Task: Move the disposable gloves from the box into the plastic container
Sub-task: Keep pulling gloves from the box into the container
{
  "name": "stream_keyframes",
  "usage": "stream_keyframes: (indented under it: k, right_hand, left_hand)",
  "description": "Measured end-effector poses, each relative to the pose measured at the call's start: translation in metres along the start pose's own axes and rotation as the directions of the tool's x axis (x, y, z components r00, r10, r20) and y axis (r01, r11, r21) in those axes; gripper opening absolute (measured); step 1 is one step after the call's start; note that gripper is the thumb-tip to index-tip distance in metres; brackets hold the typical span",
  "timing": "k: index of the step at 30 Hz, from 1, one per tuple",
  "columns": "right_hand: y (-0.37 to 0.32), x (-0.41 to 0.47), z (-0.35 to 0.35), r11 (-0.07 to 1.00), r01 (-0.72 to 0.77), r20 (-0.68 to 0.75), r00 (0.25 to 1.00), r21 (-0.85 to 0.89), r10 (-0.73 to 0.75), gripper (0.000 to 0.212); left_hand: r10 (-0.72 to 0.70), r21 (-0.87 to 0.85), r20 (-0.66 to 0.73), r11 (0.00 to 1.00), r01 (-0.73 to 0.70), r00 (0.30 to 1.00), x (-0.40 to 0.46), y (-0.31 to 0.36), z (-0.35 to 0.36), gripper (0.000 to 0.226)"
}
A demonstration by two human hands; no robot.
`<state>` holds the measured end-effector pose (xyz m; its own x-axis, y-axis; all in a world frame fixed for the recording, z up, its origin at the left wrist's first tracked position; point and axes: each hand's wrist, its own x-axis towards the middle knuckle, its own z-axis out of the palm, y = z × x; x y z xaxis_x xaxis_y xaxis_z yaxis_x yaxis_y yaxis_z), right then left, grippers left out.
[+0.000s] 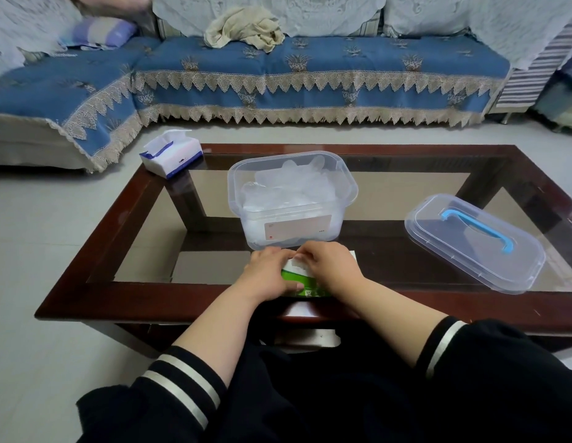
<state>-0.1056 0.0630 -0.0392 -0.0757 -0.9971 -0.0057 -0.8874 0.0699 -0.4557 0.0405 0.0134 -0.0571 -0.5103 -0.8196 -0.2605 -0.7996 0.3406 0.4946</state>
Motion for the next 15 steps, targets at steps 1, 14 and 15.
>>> stream_keyframes:
  k: [1, 14, 15]
  right_hand:
    - [-0.001, -0.001, -0.001, 1.000, 0.008, 0.000, 1.000, -0.006, -0.008, 0.025]
    - [0.006, -0.007, -0.016, 0.710, -0.009, -0.175, 0.967, 0.704, 0.186, 0.026]
    - [0.006, -0.006, -0.019, 0.645, 0.006, -0.178, 0.963, 0.764, 0.202, 0.026]
  left_hand:
    - [0.001, -0.005, -0.009, 1.000, -0.001, 1.000, 0.000, 0.001, 0.000, 0.065]
    - [0.031, 0.003, 0.015, 0.999, -0.032, 0.999, -0.002, -0.003, -0.003, 0.042]
    - [0.026, 0.023, 0.019, 0.999, -0.026, 0.999, -0.002, -0.003, -0.004, 0.042]
